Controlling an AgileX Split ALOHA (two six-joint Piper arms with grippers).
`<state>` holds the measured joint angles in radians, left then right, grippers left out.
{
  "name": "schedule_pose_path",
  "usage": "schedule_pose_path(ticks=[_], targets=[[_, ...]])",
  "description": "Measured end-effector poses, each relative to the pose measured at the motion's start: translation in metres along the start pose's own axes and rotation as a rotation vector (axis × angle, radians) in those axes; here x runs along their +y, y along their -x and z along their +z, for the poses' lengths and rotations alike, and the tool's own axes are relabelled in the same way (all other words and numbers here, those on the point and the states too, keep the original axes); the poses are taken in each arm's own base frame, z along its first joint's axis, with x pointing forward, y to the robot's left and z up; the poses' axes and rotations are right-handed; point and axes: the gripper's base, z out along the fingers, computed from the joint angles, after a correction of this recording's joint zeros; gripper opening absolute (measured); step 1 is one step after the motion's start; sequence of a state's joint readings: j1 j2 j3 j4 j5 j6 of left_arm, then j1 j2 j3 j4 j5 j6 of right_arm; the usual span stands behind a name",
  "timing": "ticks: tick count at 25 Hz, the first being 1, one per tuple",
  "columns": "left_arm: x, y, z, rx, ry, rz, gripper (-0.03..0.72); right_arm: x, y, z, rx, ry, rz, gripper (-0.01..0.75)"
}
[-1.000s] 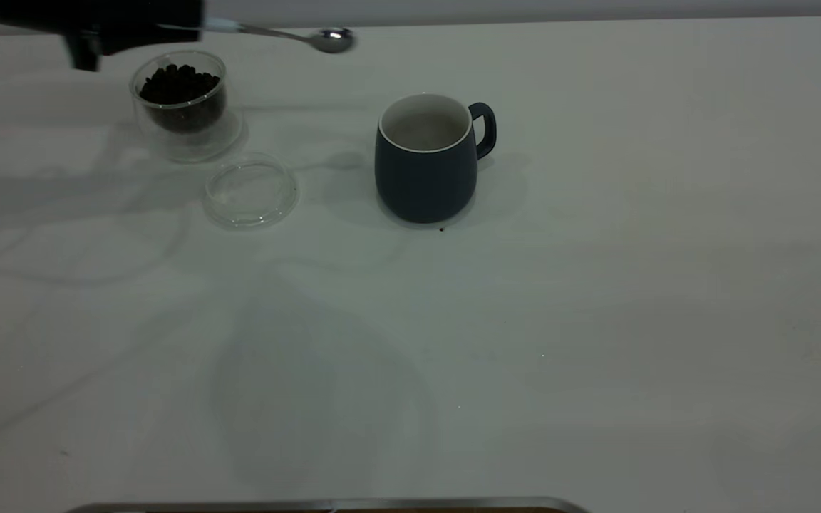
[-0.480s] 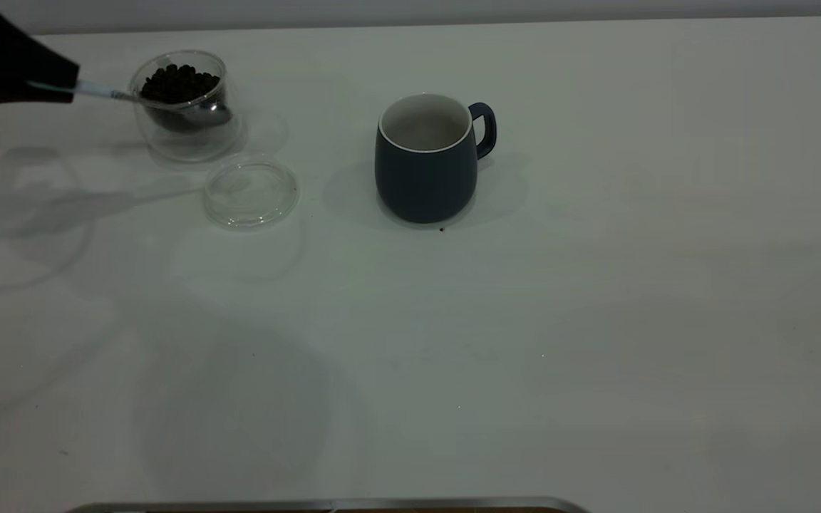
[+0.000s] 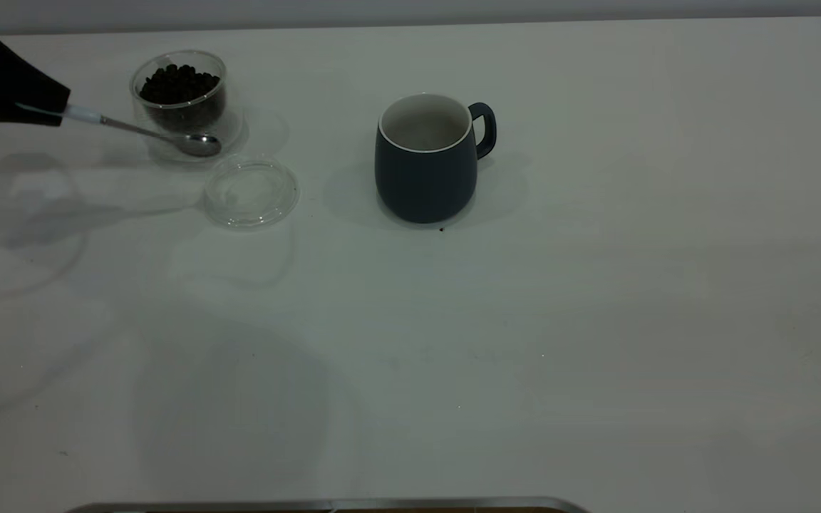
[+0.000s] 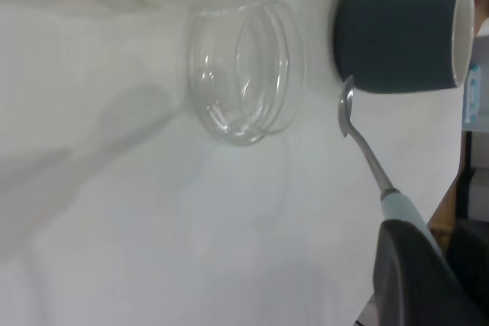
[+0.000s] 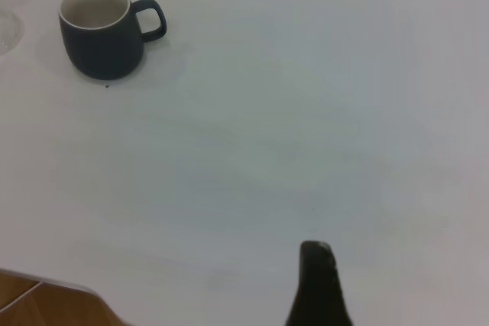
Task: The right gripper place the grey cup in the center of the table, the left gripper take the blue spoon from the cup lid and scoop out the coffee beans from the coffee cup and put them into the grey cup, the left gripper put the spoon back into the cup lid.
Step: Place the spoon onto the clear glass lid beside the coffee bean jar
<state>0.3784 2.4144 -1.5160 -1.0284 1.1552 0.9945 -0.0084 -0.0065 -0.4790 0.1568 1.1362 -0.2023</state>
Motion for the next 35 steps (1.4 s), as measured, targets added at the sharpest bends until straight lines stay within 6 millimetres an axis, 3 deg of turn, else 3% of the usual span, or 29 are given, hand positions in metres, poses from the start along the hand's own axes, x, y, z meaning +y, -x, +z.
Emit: schedule_pose_path(ticks=[6,11,15,22,31,35], targets=[[0.004,-0.001,0.004,0.001,-0.01,-0.016,0.13,0.0,0.0,0.0,0.0,0.0,0.0,0.592],[0.026,-0.007,0.026,-0.008,-0.065,-0.052,0.13,0.0,0.0,0.0,0.0,0.0,0.0,0.592],[0.032,-0.007,0.033,-0.048,-0.089,-0.049,0.13,0.0,0.0,0.0,0.0,0.0,0.0,0.592],[0.035,-0.004,0.038,-0.066,-0.044,-0.039,0.13,0.0,0.0,0.0,0.0,0.0,0.0,0.592],[0.034,-0.004,0.073,-0.024,-0.001,-0.028,0.13,0.0,0.0,0.0,0.0,0.0,0.0,0.592],[0.034,-0.005,0.078,-0.022,0.001,-0.031,0.13,0.0,0.0,0.0,0.0,0.0,0.0,0.592]])
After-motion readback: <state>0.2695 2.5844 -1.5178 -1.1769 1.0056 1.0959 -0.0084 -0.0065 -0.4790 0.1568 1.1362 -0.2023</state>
